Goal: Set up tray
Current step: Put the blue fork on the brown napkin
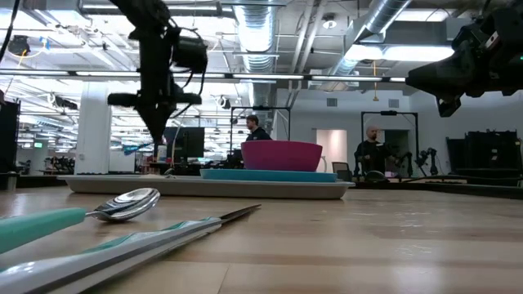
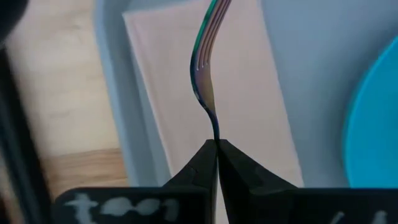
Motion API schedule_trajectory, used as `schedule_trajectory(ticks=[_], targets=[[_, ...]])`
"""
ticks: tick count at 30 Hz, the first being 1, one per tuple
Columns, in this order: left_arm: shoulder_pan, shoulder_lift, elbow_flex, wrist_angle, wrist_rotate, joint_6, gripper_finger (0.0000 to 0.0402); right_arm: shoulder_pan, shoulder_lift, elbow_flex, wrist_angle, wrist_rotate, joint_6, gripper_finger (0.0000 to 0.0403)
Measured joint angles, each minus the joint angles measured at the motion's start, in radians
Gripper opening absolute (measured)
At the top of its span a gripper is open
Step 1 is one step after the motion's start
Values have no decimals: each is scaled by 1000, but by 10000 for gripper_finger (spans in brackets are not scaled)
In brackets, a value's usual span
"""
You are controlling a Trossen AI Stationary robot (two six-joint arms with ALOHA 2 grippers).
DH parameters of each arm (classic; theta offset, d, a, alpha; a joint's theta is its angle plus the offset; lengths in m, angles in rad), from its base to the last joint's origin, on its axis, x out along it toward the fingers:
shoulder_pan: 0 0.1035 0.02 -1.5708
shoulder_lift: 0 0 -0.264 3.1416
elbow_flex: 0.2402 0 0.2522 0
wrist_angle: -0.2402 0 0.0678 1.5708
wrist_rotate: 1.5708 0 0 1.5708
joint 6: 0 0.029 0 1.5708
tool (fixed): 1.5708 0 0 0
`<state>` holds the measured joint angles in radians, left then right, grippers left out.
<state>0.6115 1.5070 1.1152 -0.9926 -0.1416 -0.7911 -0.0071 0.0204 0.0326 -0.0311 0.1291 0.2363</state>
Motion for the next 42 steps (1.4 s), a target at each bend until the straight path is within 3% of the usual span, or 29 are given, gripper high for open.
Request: schedule_trajectory(ticks=[7, 16, 22, 37, 42], targets=[[25, 0, -133, 164, 69, -26, 0, 0, 0, 0, 0, 0, 0, 64], [64, 1, -232, 199, 104, -34, 0, 0, 0, 0, 0, 0, 0, 64], [70, 1, -240, 233, 48, -40, 0, 0, 0, 0, 0, 0, 0, 64], [117, 1, -240, 269, 55, 22, 1, 0, 0, 0, 0, 0, 0, 64], [117, 1, -240, 274, 57, 22, 21, 0, 0, 0, 0, 0, 0, 64]])
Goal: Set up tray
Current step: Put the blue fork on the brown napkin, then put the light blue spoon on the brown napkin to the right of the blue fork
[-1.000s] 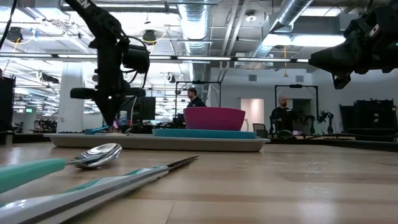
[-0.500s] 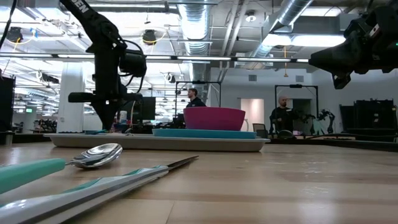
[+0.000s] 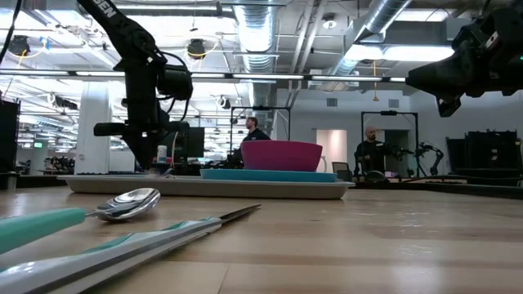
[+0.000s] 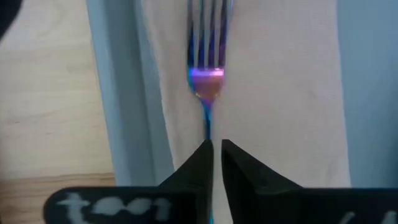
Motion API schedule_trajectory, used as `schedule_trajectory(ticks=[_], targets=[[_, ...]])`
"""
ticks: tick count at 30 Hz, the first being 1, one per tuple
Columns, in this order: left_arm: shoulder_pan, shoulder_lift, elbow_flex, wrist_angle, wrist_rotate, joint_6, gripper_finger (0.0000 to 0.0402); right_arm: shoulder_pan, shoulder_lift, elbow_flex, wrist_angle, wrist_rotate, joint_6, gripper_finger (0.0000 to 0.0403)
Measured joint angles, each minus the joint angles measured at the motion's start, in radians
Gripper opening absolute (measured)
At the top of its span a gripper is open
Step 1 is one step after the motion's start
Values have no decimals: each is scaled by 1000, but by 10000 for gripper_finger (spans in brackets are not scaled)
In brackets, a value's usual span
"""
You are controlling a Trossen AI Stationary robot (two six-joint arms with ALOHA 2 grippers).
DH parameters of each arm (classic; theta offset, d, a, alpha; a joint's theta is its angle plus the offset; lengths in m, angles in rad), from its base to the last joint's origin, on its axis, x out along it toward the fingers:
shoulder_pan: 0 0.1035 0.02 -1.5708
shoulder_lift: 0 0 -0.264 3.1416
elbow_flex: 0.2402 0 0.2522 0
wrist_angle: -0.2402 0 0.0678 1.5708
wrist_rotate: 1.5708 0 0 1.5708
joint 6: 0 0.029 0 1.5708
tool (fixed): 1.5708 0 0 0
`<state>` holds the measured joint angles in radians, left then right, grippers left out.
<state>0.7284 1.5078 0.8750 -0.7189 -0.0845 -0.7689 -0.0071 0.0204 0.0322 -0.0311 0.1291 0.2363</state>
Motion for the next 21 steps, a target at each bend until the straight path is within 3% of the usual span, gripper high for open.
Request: schedule_trajectory(ticks=[9, 13, 17, 21], targets=[[0, -1, 0, 4, 4, -2, 81, 0, 0, 0, 0, 0, 0, 64], [-13, -35, 0, 42, 92, 6, 94, 0, 0, 0, 0, 0, 0, 64], [-91, -120, 0, 43, 134, -20, 95, 0, 0, 0, 0, 0, 0, 64], [-242, -229, 0, 39, 151, -140, 90, 0, 0, 0, 0, 0, 0, 64]])
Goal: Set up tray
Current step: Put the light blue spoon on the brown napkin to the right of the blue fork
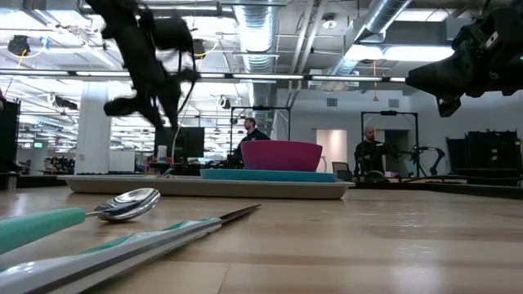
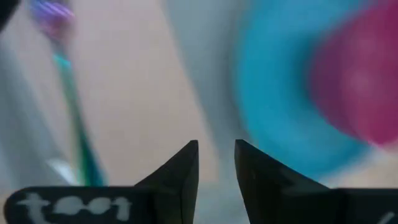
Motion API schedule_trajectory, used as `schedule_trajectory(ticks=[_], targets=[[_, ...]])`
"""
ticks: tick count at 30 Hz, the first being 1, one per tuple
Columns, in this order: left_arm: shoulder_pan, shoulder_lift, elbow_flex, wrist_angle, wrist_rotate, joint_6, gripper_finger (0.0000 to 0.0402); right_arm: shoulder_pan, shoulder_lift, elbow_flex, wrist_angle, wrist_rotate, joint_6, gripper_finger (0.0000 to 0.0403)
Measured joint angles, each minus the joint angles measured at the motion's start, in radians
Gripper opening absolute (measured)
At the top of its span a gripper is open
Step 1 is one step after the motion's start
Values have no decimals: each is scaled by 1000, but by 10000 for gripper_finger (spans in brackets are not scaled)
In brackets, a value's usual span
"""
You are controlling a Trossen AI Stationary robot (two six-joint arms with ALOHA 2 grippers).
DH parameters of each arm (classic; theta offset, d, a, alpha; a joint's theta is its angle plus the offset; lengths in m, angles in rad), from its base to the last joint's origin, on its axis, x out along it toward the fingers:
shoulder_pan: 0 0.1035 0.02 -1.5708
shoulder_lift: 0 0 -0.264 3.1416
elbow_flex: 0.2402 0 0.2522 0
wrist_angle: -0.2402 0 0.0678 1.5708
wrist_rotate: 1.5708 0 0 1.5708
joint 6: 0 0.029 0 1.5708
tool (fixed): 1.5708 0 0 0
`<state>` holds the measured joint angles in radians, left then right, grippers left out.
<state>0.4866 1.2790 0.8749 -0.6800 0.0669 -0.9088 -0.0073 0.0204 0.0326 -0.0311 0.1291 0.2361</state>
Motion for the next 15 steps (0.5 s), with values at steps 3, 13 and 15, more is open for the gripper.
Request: schedule_trajectory(ticks=[3, 13, 15], targets=[[-163, -73, 0, 13, -22, -145, 87, 0, 0, 0, 0, 0, 0, 64], [-737, -72, 1, 276, -285, -646, 86, 0, 0, 0, 0, 0, 0, 64], [-815, -30, 6, 324, -318, -729, 86, 0, 0, 0, -1, 0, 0, 64]])
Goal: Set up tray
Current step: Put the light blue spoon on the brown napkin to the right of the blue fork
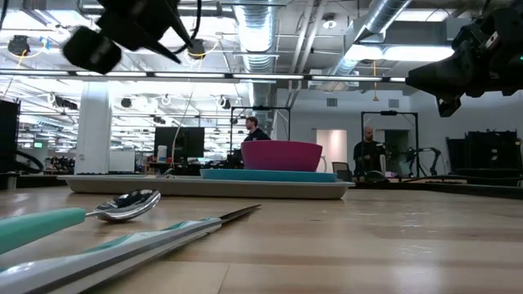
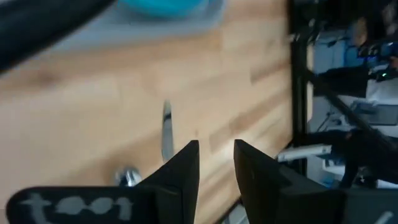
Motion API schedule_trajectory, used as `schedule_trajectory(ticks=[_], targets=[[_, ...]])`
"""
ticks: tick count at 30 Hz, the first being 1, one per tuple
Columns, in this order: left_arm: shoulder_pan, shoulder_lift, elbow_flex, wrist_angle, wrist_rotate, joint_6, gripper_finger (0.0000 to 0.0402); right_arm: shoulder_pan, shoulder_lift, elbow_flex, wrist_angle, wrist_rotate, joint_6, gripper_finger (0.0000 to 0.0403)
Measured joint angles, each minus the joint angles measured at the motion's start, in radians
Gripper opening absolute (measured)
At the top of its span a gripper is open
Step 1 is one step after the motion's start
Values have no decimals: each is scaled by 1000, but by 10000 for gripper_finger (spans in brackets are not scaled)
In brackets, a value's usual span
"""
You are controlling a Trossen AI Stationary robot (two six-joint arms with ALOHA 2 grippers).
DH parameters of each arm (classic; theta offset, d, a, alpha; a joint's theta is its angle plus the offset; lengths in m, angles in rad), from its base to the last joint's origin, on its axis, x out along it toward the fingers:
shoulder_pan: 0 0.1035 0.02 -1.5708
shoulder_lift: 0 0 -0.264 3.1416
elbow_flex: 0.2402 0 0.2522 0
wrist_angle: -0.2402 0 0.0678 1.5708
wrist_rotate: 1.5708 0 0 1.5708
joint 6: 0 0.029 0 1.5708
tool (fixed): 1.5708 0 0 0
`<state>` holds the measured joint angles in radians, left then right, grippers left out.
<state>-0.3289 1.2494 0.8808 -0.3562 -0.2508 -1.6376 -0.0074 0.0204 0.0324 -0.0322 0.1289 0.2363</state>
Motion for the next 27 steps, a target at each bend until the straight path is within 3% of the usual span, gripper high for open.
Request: schedule_trajectory(ticks=[6, 15, 19, 27], targets=[[-143, 205, 151, -53, -23, -127, 86, 0, 0, 0, 1, 0, 0, 64], [-165, 551, 537, -419, 105, -154, 86, 0, 0, 0, 0, 0, 0, 64], [-175, 670, 677, -507, 114, -166, 86, 0, 0, 0, 1, 0, 0, 64], [-210, 777, 762, -554, 134, -327, 86, 0, 0, 0, 1, 0, 0, 64]])
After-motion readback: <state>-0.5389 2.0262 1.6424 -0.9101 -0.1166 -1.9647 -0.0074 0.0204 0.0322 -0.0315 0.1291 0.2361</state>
